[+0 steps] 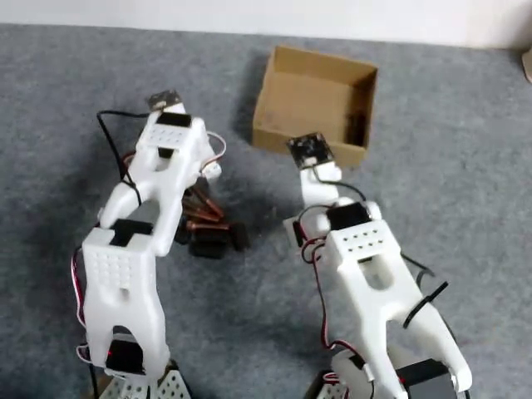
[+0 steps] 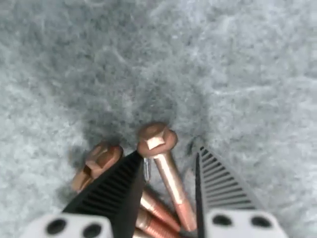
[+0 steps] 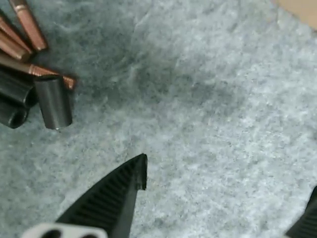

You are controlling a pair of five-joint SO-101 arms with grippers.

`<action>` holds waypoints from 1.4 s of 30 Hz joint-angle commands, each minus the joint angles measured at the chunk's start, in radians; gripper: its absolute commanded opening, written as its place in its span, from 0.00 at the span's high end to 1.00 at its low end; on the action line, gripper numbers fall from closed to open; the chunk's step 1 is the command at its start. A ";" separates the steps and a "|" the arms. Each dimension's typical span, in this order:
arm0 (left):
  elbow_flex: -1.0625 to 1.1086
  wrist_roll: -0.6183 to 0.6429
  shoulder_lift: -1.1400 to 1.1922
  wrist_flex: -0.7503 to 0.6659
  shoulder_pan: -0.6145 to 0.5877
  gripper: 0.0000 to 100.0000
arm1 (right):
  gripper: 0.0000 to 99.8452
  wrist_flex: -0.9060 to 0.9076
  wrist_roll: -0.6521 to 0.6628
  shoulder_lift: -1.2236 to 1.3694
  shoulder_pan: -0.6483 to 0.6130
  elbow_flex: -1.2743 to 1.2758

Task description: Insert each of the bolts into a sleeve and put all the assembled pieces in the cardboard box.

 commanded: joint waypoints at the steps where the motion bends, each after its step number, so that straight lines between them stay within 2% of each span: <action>1: -0.079 0.003 0.039 0.063 -0.002 0.85 | 0.55 -0.022 -0.014 -0.021 0.012 -0.004; 3: -0.111 0.000 0.039 0.110 0.010 0.89 | 0.55 -0.021 -0.015 -0.021 -0.004 -0.004; 5: -0.134 0.000 0.039 0.146 0.025 1.00 | 0.55 -0.022 -0.031 -0.021 -0.051 -0.004; 11: -0.150 0.000 0.031 0.181 0.018 0.99 | 0.55 -0.090 -0.216 -0.018 -0.220 -0.013; 18: -0.168 0.006 0.030 0.181 -0.019 1.00 | 0.55 -0.170 -0.330 -0.016 -0.298 -0.021; 23: -0.291 0.009 0.030 0.308 -0.116 1.00 | 0.55 -0.202 -0.330 0.012 -0.360 -0.041; 26: -0.354 0.063 0.031 0.379 -0.173 1.00 | 0.55 -0.203 -0.325 0.107 -0.374 -0.045; 42: -0.360 0.072 0.031 0.393 -0.182 1.00 | 0.55 -0.239 -0.324 0.602 -0.375 -0.248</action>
